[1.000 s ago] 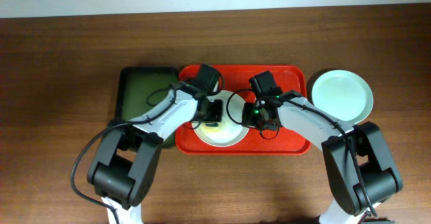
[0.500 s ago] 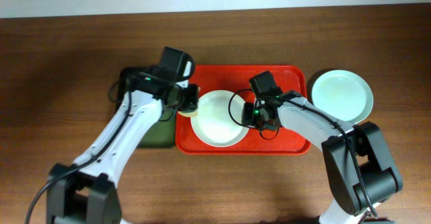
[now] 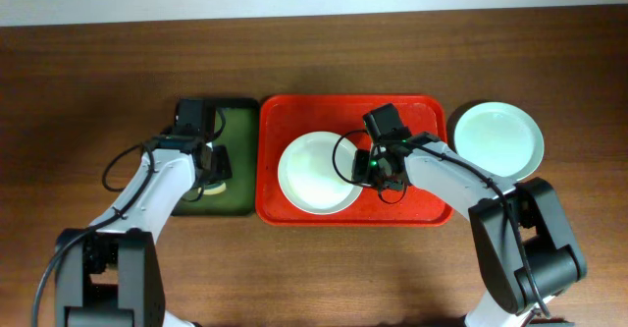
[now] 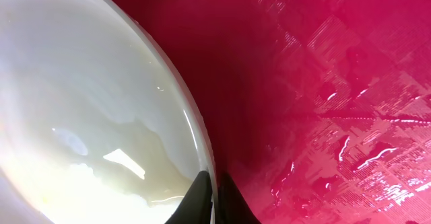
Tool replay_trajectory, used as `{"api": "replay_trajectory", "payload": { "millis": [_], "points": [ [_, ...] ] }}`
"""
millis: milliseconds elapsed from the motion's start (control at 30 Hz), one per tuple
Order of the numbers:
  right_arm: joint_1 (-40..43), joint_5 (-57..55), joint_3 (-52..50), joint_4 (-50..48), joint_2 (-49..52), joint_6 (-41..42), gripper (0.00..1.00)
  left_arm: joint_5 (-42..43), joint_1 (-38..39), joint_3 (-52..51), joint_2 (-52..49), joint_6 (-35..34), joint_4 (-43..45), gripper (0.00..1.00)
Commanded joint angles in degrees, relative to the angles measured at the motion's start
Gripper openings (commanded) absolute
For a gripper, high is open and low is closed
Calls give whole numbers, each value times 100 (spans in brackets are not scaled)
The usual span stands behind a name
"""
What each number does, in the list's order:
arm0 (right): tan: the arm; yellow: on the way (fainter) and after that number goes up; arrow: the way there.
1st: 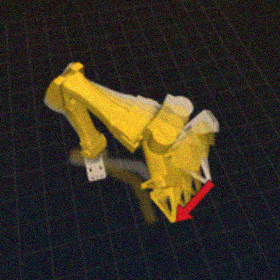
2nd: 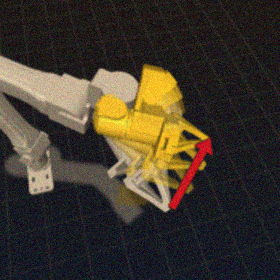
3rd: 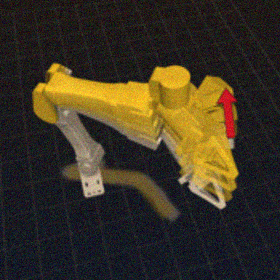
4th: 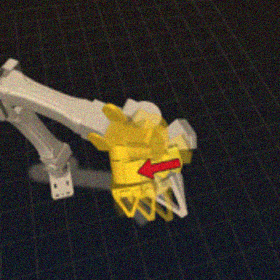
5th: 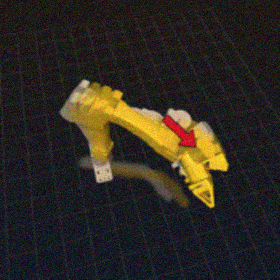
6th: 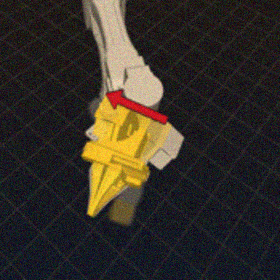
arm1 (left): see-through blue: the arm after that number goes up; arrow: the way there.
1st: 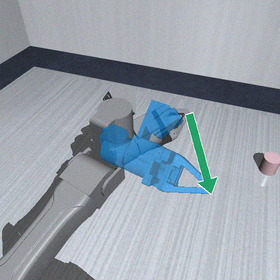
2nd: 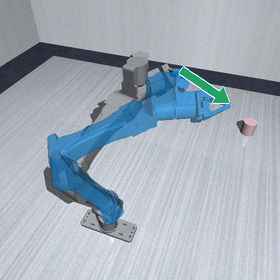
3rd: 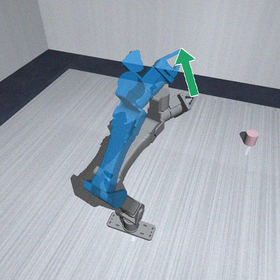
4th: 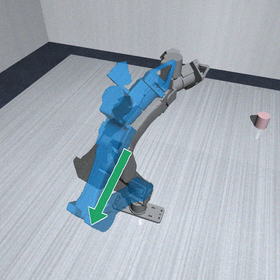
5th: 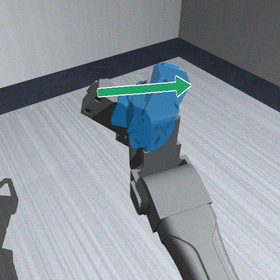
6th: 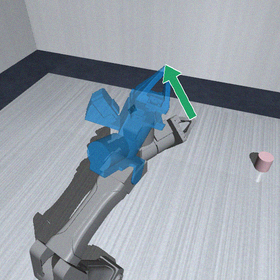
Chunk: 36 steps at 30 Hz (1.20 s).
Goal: Clean dirty plates on tray and stack at the side
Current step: 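Drop the sponge into the black tray and retract the left gripper, then lift the white plate with the right gripper and tilt it over the black tray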
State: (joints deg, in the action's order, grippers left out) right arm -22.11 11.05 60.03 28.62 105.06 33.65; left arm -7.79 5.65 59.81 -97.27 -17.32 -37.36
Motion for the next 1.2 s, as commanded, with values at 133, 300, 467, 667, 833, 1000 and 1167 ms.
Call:
{"api": "replay_trajectory", "payload": {
  "millis": [133, 300, 467, 667, 833, 1000, 1167],
  "points": [
    [-76, 33, -101, 33, 39, -17, 6, -57, -24, -52, -44, 42, 46, 23],
    [-76, 33, -101, 57, 39, -17, 6, 452, -236, 428, 26, 37, -278, 33],
    [-76, 31, -101, 94, 39, -39, 18, 719, -1390, 1766, 175, -68, -896, 99],
    [-76, 31, -101, -17, 39, -35, 33, 713, -2319, 1823, 173, -66, -881, 99],
    [-76, 31, -101, -13, 39, -37, 4, 713, -2334, 1823, 173, -63, -881, 99],
    [-68, -140, -101, -13, 39, -37, 5, 713, -2334, 1823, 173, -66, -881, 100],
    [289, 542, 234, 625, -20, -229, 4, 697, -2334, 1823, 173, -63, -881, 99]
  ]
}}
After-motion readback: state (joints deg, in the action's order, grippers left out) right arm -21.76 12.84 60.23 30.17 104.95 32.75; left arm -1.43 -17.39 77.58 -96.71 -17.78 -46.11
